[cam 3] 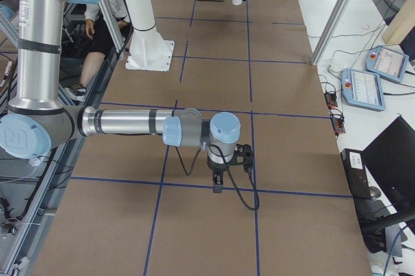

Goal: Place cup on laptop
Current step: 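Lift the white cup and carry it back toward the silver laptop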

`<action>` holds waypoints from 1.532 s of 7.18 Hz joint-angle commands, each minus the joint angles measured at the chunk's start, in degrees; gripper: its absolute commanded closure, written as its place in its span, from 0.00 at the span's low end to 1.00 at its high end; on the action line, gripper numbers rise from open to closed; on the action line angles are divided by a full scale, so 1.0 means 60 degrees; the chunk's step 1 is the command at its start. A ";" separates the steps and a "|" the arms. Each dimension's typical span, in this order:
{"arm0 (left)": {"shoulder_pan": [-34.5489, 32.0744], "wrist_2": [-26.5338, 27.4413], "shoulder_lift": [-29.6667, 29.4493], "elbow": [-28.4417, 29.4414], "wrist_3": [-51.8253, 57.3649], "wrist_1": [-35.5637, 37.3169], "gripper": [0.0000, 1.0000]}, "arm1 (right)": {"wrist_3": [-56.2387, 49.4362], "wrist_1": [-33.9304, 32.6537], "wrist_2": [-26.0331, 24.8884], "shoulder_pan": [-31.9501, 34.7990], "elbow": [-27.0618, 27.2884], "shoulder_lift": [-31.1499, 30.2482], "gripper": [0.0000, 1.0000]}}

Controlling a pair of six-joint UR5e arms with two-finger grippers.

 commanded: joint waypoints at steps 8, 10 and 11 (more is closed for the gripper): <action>-0.0679 0.0022 0.4260 0.0564 0.0334 -0.2584 1.00 | 0.0000 -0.0006 0.0000 0.0000 0.0000 0.0000 0.00; -0.0679 0.0022 0.4245 0.0694 0.0009 -0.3020 1.00 | 0.0000 0.0008 0.0000 0.0000 0.0000 0.0000 0.00; -0.0679 0.0022 0.4245 0.0738 0.0009 -0.3052 1.00 | 0.0000 -0.0006 0.0000 0.0000 0.0000 0.0000 0.00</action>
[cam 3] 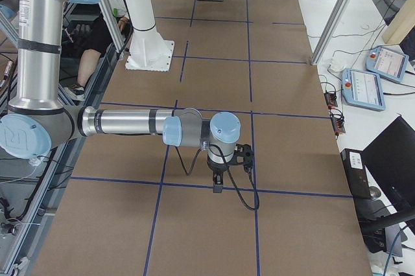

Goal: Place cup on laptop
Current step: 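Lower the white cup onto the silver laptop lid and release it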

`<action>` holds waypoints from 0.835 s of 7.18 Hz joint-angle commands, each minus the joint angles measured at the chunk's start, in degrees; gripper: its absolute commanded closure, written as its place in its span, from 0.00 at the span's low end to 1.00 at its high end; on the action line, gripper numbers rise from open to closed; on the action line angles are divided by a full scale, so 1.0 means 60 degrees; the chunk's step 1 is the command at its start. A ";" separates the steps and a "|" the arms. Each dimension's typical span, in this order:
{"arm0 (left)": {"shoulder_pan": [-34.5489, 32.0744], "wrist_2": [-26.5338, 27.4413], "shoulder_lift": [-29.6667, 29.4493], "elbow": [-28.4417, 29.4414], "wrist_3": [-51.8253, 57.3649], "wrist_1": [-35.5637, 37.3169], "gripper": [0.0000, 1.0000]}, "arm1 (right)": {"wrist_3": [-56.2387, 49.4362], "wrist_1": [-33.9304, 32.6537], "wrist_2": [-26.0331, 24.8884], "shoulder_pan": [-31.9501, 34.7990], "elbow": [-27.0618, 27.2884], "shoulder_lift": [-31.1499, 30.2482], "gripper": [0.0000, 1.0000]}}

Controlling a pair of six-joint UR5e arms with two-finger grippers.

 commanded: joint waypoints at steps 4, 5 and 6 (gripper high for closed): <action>-0.0029 -0.0014 -0.0004 -0.0275 0.0034 -0.0055 0.00 | 0.0000 0.0008 0.0004 0.0000 0.0000 0.0000 0.00; -0.0595 -0.0116 0.0011 -0.0771 0.0063 0.0091 0.00 | 0.0000 0.0008 0.0004 0.0000 0.0000 0.0000 0.00; -0.1340 -0.0610 -0.0061 -0.1443 0.0731 0.1035 0.00 | 0.0000 0.0008 0.0004 0.0000 0.0000 0.0000 0.00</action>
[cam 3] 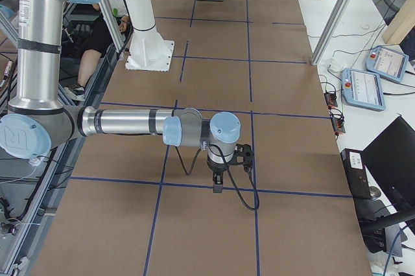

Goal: Place cup on laptop
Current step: 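Lower the white cup onto the silver laptop lid and release it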

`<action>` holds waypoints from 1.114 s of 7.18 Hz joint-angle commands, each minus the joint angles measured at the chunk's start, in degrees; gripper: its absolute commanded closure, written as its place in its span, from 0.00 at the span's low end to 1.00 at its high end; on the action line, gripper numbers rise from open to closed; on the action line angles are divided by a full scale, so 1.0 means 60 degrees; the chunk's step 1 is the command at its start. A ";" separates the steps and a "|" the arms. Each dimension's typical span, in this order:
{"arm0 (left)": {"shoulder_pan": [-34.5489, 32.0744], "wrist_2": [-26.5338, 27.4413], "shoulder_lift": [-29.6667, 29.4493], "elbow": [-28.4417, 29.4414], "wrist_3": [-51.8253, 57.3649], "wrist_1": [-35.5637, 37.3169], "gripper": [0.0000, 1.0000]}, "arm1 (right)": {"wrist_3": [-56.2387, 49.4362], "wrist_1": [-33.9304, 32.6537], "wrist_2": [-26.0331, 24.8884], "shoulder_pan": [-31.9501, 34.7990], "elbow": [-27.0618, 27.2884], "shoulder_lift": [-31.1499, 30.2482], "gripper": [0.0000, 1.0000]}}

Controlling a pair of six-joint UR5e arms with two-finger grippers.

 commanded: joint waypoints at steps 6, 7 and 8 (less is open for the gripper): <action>-0.3325 -0.0485 -0.0734 -0.2784 0.4426 0.6677 0.00 | 0.0000 -0.0013 0.0000 0.0000 -0.0001 0.0000 0.00; -0.3398 -0.0746 -0.0705 -0.2769 0.4426 0.6691 0.00 | 0.0000 -0.0013 0.0000 0.0000 -0.0001 0.0000 0.00; -0.3428 -0.0995 -0.0675 -0.2740 0.4426 0.6691 0.00 | 0.0000 0.0001 0.0000 0.0000 -0.0001 0.0000 0.00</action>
